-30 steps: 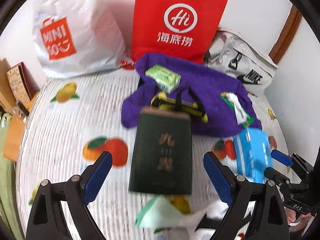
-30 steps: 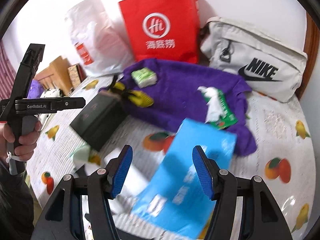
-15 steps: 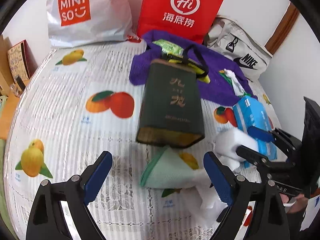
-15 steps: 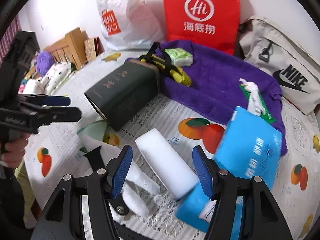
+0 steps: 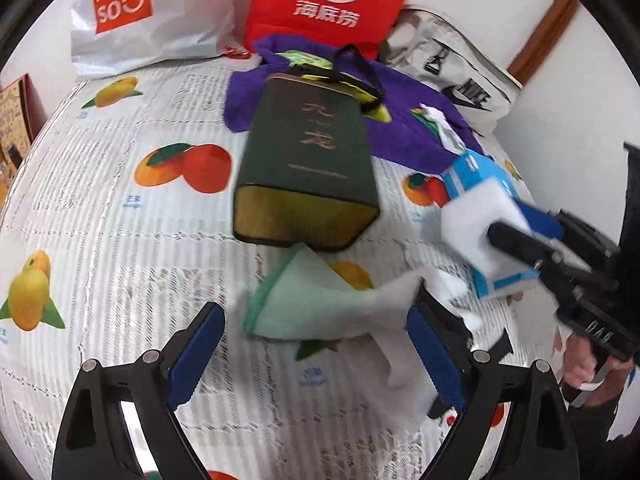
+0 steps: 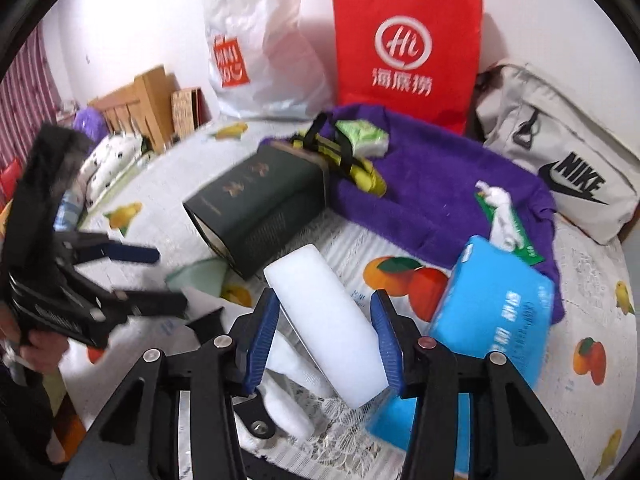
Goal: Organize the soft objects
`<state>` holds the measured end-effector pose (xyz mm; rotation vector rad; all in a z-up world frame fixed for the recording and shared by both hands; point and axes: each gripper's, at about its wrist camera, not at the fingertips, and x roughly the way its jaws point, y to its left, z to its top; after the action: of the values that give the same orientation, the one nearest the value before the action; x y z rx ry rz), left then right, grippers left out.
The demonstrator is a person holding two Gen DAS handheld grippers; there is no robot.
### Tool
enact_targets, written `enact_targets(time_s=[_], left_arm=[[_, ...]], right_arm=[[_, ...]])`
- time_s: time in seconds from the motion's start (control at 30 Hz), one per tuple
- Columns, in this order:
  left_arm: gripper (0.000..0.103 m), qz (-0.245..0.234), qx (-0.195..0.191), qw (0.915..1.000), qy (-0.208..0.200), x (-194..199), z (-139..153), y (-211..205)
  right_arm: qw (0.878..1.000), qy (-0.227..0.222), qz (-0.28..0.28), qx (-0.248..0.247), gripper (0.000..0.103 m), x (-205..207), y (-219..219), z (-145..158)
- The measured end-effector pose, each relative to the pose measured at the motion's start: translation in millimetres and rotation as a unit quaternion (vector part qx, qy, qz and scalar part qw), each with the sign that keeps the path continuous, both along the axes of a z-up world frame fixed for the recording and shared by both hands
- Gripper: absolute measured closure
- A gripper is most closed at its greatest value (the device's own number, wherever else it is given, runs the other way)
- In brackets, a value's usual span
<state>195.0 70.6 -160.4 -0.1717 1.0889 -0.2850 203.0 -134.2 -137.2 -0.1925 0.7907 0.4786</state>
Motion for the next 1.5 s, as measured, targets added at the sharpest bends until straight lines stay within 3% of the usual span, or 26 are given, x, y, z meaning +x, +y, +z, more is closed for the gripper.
enact_targets(time_s=[0.13, 0.3, 0.67, 0.77, 0.8, 0.87, 0.93, 1.03, 1.23, 1.5], left_arm=[[0.011, -0.020, -0.008, 0.9997, -0.011, -11, 4, -13], [0.012, -0.023, 0.023, 0.9990, -0.031, -16, 5, -21], [0.013, -0.045, -0.010, 0.9980, -0.044, -32, 9, -63], [0.025, -0.028, -0.012, 0.9989, -0.035, -25, 4, -68], [0.035, -0.021, -0.013, 0.9993, -0.029, -21, 0, -69], [0.044, -0.011, -0.017, 0.9996, -0.021, -15, -6, -68], [0.061, -0.009, -0.017, 0.9997, -0.015, -12, -11, -67], [0.079, -0.007, -0.030, 0.9993, -0.023, -15, -6, -63], [0.090, -0.015, -0.036, 0.9981, -0.047, -30, 11, -53], [0.091, 0.014, -0.065, 0.9968, -0.045, -44, 14, -19]], right_arm=[[1.000, -0.009, -0.015, 0.022, 0.056, -19, -14, 16], [0.999, -0.020, -0.017, 0.027, 0.056, -54, -27, 23], [0.997, 0.004, -0.063, 0.035, 0.056, -100, -74, -5], [0.997, 0.014, -0.072, 0.036, 0.056, -103, -84, -15], [0.996, 0.020, -0.077, 0.035, 0.056, -103, -87, -19], [0.996, 0.025, -0.081, 0.037, 0.056, -104, -91, -23], [0.995, 0.028, -0.082, 0.042, 0.056, -106, -95, -26], [0.995, 0.029, -0.085, 0.045, 0.056, -108, -97, -28], [0.995, 0.029, -0.080, 0.054, 0.056, -108, -96, -29], [0.995, 0.034, -0.075, 0.048, 0.055, -108, -92, -34]])
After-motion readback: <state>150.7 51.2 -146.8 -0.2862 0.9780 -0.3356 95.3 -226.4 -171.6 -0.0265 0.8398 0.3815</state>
